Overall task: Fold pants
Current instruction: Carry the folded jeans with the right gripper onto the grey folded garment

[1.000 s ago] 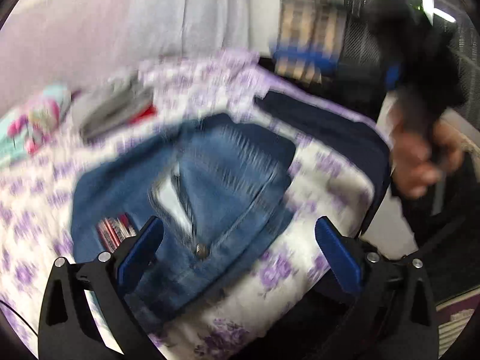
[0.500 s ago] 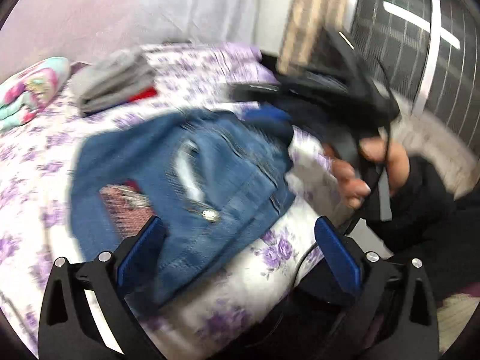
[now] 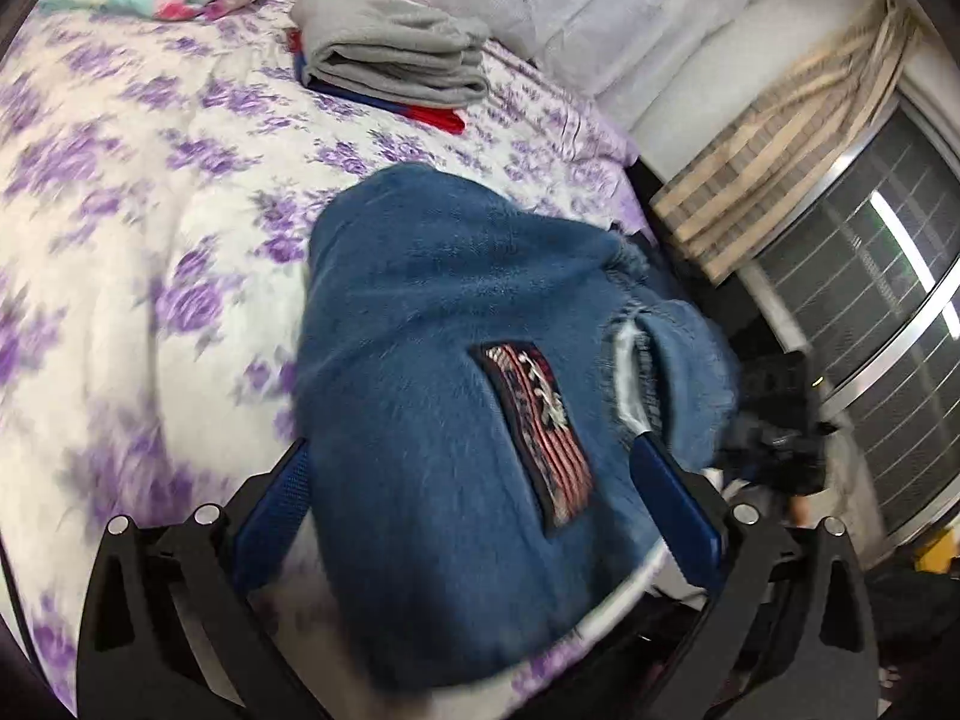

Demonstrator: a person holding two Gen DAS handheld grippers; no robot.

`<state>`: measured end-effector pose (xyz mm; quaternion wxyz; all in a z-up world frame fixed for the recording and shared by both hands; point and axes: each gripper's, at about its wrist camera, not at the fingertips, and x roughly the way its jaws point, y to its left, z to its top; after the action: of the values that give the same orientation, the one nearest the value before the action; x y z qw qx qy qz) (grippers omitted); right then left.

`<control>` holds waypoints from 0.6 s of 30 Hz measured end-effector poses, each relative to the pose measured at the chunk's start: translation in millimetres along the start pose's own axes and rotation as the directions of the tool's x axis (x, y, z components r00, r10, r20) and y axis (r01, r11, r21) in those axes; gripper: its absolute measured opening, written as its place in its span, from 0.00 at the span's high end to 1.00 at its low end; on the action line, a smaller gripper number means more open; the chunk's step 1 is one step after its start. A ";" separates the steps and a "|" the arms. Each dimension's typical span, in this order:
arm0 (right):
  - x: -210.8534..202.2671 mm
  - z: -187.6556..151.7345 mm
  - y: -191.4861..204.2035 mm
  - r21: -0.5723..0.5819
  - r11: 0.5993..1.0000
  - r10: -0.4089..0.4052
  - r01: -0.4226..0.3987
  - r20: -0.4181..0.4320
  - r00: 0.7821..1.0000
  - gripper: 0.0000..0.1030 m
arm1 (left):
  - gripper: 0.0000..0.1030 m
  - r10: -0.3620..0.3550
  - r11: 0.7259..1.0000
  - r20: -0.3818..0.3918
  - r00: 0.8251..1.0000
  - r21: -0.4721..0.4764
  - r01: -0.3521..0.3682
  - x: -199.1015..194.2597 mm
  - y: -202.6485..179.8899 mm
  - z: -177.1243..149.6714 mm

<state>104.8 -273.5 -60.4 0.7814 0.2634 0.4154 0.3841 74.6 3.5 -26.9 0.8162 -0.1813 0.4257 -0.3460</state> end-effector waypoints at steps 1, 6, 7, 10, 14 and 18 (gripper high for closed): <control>5.1 3.5 -0.6 0.014 1.000 0.009 -0.009 -0.012 1.000 0.03 | 0.05 -0.005 1.000 -0.015 1.000 -0.007 0.005 6.2 1.0 3.7; 37.9 21.7 1.9 0.070 0.997 -0.036 0.041 -0.070 0.997 0.03 | 0.04 -0.010 0.999 -0.037 0.999 -0.049 0.008 29.7 8.5 13.9; 41.6 22.0 5.3 0.066 0.996 -0.049 0.054 -0.073 0.996 0.03 | 0.04 0.001 0.999 -0.039 0.999 -0.043 -0.003 30.3 5.6 13.2; 49.2 21.0 16.5 -0.005 0.996 -0.087 0.087 -0.087 0.992 0.06 | 0.05 -0.003 0.999 -0.040 0.999 -0.046 0.001 29.9 4.4 12.9; 36.4 12.4 27.6 -0.047 0.994 -0.100 0.100 -0.007 0.995 0.18 | 0.10 0.017 0.998 -0.013 1.000 -0.059 -0.018 19.6 -2.9 11.8; 19.5 12.6 46.4 -0.090 0.992 -0.087 0.091 0.047 0.995 0.18 | 0.10 0.041 0.999 0.024 0.999 0.005 -0.041 1.1 -33.2 21.1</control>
<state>104.9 -232.4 -28.7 0.8179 0.2164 0.3918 0.3616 78.8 -20.4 4.1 0.8288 -0.1742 0.4184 -0.3281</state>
